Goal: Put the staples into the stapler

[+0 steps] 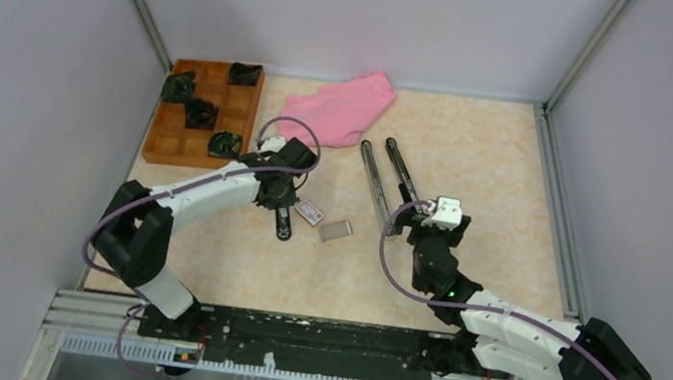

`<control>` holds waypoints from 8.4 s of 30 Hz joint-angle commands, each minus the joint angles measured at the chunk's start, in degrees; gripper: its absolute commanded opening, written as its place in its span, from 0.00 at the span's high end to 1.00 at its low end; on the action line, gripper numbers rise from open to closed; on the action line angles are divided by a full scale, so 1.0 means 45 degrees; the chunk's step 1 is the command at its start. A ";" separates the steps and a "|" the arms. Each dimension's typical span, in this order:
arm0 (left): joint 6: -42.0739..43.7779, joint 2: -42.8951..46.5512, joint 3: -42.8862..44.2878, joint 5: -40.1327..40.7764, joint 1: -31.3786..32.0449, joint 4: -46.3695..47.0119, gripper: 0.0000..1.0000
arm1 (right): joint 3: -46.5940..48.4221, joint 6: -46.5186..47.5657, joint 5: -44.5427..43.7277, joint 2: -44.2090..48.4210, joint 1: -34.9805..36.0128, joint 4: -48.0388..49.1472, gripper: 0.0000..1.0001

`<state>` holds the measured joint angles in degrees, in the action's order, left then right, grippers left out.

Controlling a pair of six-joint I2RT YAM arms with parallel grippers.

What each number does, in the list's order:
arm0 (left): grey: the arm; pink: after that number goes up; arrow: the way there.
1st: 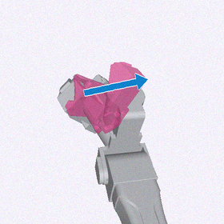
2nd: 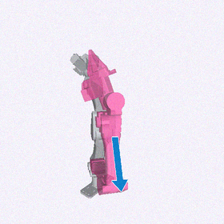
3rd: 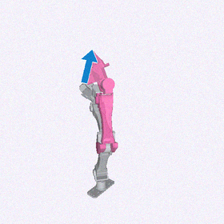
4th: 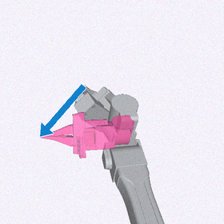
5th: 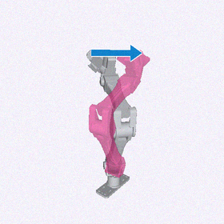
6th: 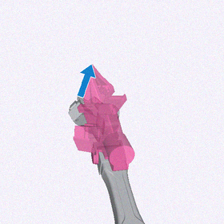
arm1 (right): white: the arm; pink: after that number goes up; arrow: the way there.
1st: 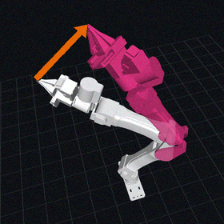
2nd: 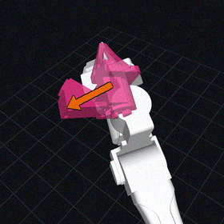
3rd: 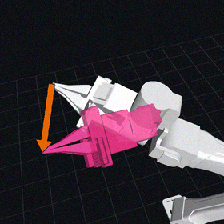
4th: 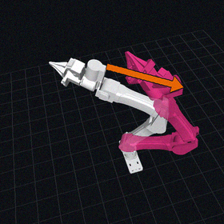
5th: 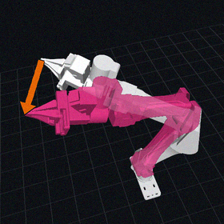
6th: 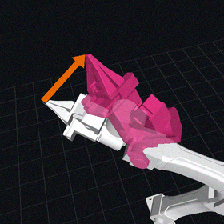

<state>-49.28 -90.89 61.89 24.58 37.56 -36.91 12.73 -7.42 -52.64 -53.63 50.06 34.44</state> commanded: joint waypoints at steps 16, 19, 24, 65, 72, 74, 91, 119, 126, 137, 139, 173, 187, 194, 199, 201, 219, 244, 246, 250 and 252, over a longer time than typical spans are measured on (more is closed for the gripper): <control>0.0085 -0.0917 0.0738 0.0564 0.0130 -0.0725 0.99 | -0.0041 0.0179 -0.0006 0.0081 -0.0187 0.0569 0.01; 0.0101 -0.1057 0.0717 0.0516 0.0130 -0.0740 0.99 | -0.0038 0.0174 0.0017 0.0065 -0.0206 0.0551 0.01; 0.0094 -0.1182 0.0678 0.0553 0.0130 -0.0789 0.99 | -0.0016 0.0182 0.0077 -0.0005 -0.0225 0.0531 0.01; 0.1186 -0.0599 0.0856 0.0661 0.0247 -0.0794 1.00 | 0.0116 0.0155 0.0331 -0.0385 -0.0245 0.0491 0.01; 0.1048 -0.0826 0.0817 0.0691 0.0247 -0.0887 1.00 | 0.0139 0.0162 0.0346 -0.0461 -0.0237 0.0482 0.01; 0.0976 -0.0775 0.0798 0.0798 0.0247 -0.0946 1.00 | 0.0143 0.0151 0.0351 -0.0461 -0.0230 0.0482 0.01; 0.0753 -0.0620 0.0738 0.0495 0.0266 -0.0612 1.00 | 0.0235 0.0133 0.0428 -0.0715 -0.0265 0.0473 0.01; 0.0634 -0.0818 0.1092 0.0897 0.0398 -0.1146 1.00 | 0.0296 0.0143 0.0487 -0.0895 -0.0268 0.0432 0.01; 0.0628 -0.0688 0.1226 0.1023 0.0419 -0.1213 1.00 | 0.0335 0.0144 0.0507 -0.0972 -0.0285 0.0409 0.01; 0.0512 -0.1143 0.1152 0.1046 0.0423 -0.1290 1.00 | 0.0334 0.0121 0.0526 -0.0989 -0.0275 0.0413 0.01; 0.0484 -0.1190 0.1113 0.1028 0.0423 -0.1281 1.00 | 0.0335 0.0121 0.0546 -0.0990 -0.0273 0.0395 0.01; 0.0427 -0.0883 0.0742 0.0593 0.0442 -0.1097 0.55 | 0.0435 0.0086 0.0819 -0.1110 -0.0290 0.0264 0.01; 0.1801 0.1996 -0.1620 -0.1812 -0.1211 0.1585 0.21 | 0.2304 -0.0276 0.4487 -0.2223 0.0263 -0.1608 0.06; 0.2351 0.3969 -0.3656 -0.4364 -0.3698 0.3038 0.14 | 0.4557 -0.0657 0.5611 -0.4636 0.1696 -0.1962 0.08; 0.2494 0.4935 -0.4686 -0.5877 -0.5019 0.3524 0.08 | 0.6103 -0.1056 0.6038 -0.6287 0.2353 -0.2200 0.10; 0.2460 0.5219 -0.5051 -0.6348 -0.5563 0.3723 0.06 | 0.6609 -0.1211 0.6202 -0.6882 0.2543 -0.2203 0.10; 0.2154 0.5550 -0.6879 -0.8509 -0.7571 0.4890 0.03 | 1.0627 -0.1847 0.6890 -1.2207 0.3503 -0.2790 0.23; 0.1638 0.5221 -0.6927 -0.9955 -0.7585 0.6231 0.03 | 0.7483 -0.1600 0.6499 -1.0170 0.3798 -0.2569 1.00; 0.1437 0.5055 -0.6950 -1.0172 -0.7578 0.6503 0.03 | 0.7022 -0.1514 0.6547 -0.9698 0.3830 -0.2625 1.00; 0.0798 0.4742 -0.7255 -1.0743 -0.7585 0.7476 0.05 | 0.6090 -0.1122 0.6842 -0.8670 0.3863 -0.2478 1.00; 0.0457 0.4542 -0.7454 -1.0983 -0.7570 0.8073 0.06 | 0.5672 -0.0875 0.7073 -0.8306 0.3885 -0.2354 1.00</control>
<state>-43.81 -69.06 30.15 -20.95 3.95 -7.25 40.36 -13.74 -22.28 -96.47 66.72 21.32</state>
